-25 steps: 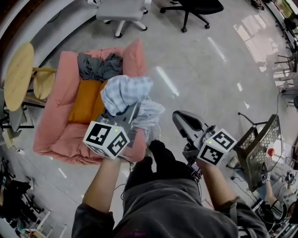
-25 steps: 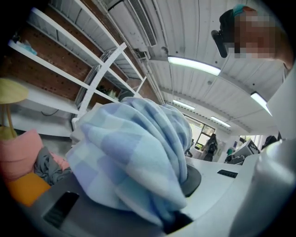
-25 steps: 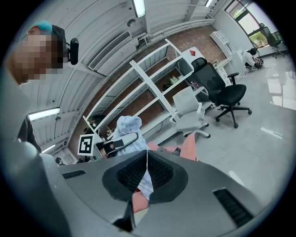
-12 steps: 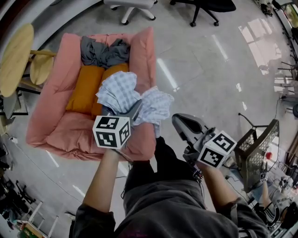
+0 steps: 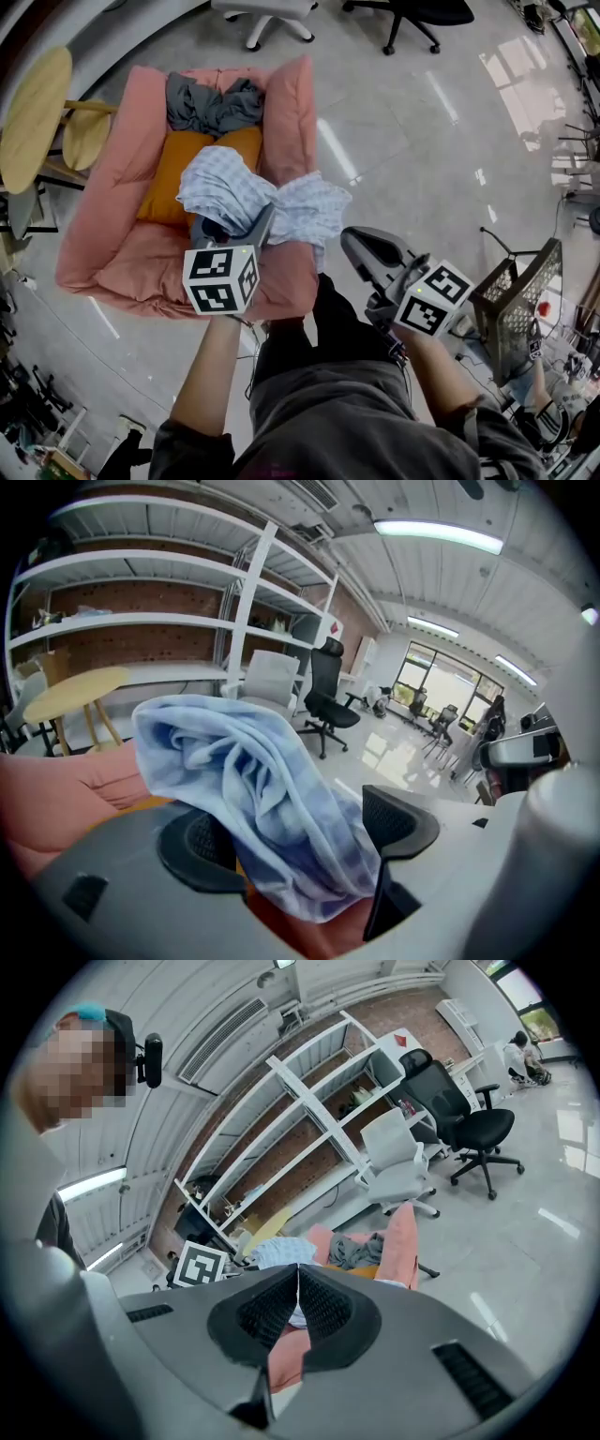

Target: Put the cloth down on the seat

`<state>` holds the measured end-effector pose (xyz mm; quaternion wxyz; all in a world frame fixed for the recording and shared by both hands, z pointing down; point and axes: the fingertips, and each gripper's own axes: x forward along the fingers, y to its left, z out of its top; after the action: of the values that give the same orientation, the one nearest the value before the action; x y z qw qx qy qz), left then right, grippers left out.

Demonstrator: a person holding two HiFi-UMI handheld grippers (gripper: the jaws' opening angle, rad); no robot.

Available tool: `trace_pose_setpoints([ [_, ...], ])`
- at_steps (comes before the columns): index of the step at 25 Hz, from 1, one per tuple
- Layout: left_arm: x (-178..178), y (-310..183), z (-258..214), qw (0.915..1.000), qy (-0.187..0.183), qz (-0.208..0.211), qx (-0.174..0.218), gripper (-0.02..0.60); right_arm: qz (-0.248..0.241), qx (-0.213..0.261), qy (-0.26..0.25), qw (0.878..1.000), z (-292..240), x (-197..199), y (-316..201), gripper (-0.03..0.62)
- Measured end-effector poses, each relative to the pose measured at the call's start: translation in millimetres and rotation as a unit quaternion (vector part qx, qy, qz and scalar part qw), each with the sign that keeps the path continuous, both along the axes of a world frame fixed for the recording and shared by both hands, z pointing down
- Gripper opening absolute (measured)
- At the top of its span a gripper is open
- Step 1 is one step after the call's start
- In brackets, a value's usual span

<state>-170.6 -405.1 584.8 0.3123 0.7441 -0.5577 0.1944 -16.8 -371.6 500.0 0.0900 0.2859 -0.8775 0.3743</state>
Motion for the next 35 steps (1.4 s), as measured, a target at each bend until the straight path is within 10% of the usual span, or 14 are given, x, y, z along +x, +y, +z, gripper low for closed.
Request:
trace_pose_setpoints([
  [20, 25.0, 21.5, -70.1, 0.9952, 0.033, 0.052, 0.076, 0.380, -0.008, 0.058, -0.005, 0.998, -49.0, -19.0, 19.8, 0.017],
  [29, 38.5, 35.4, -100.9, 0.9875, 0.059, 0.103, 0.105, 0.079, -0.003, 0.092, -0.012, 0.996, -78.3, -22.8, 21.8, 0.015],
  [35, 51.7, 41.0, -120.6, 0.9817, 0.069, 0.126, 0.125, 0.012, -0.003, 0.113, -0.016, 0.993, -97.9, -25.6, 18.8, 0.015],
])
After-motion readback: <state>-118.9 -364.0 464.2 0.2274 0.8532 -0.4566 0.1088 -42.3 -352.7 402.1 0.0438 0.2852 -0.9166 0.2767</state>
